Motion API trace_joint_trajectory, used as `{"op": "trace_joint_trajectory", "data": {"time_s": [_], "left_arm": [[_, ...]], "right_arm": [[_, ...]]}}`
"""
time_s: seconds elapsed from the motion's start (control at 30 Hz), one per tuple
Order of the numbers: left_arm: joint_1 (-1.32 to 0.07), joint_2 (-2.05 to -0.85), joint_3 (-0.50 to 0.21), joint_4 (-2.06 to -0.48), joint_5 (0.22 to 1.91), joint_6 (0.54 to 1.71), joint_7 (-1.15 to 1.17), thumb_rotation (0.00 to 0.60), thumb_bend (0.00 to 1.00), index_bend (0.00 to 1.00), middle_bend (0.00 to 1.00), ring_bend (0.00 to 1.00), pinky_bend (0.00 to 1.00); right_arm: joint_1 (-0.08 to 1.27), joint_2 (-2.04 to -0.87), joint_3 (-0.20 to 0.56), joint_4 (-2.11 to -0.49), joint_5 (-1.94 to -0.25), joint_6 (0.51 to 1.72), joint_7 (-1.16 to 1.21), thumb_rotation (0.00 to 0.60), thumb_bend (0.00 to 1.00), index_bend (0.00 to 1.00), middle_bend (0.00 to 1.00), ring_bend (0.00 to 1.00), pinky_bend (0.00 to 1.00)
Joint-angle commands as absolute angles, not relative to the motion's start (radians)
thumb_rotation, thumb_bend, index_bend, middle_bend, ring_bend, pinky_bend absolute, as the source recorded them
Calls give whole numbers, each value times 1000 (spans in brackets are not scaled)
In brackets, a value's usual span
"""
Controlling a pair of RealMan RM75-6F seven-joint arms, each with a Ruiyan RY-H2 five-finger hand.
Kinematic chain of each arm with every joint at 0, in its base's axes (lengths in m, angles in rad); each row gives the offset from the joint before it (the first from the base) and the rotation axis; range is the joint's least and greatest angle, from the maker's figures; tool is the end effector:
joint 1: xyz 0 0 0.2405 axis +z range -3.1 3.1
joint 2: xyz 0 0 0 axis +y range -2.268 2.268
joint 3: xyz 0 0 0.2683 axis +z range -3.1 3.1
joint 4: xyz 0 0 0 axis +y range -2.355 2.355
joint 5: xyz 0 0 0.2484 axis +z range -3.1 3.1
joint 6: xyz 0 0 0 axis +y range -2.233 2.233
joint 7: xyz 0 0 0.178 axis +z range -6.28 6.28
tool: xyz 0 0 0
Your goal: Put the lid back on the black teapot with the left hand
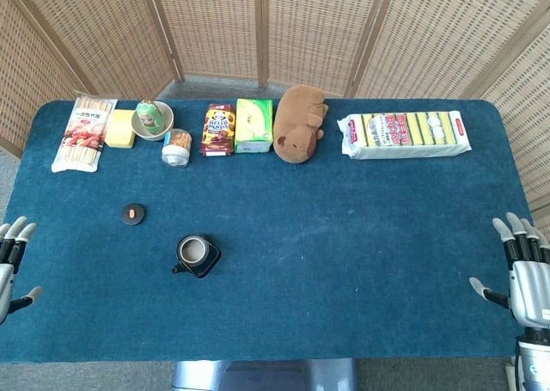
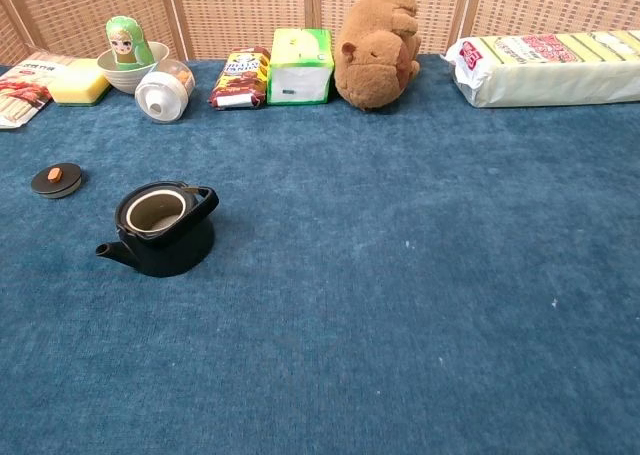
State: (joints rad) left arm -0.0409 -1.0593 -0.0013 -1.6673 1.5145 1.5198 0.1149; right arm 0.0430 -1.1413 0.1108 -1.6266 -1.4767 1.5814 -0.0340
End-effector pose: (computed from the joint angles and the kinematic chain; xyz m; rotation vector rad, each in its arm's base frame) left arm -0.3392 0.1919 0.1404 -1.4186 -0.8427 -0.7810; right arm -0.3316 -0.2179 0.1480 1.2509 -0.8248 0.9606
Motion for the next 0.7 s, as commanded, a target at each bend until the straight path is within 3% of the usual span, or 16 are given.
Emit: {"op": "trace_joint_trajectory", "data": {"time_s": [0.03, 0.37, 0.6, 0.7], "left_arm": [[-41, -1058, 0, -1668, 1515, 1516, 113, 600, 99, 0, 0, 0, 12], [-71, -1039, -2, -1668, 1503, 1450, 44, 600, 99, 0, 0, 0, 12], [-180, -1012, -51, -1645, 1429, 1270, -27, 600, 99, 2, 0, 0, 12], [-249, -1014, -95, -1622, 1384, 1189, -4, 600, 100, 64, 0, 0, 12]], "right_arm": [[43, -1137, 110, -1630, -1474, 1575, -28, 600, 62, 97, 30, 14, 0], [42, -1128, 108, -1646, -1467, 1560, -21, 600, 61, 97, 30, 14, 0], [49, -1126, 108, -1648, -1451, 1533, -24, 600, 62, 97, 27, 14, 0], [52, -1128, 107, -1648, -1446, 1523, -30, 600, 61, 96, 27, 14, 0]]}}
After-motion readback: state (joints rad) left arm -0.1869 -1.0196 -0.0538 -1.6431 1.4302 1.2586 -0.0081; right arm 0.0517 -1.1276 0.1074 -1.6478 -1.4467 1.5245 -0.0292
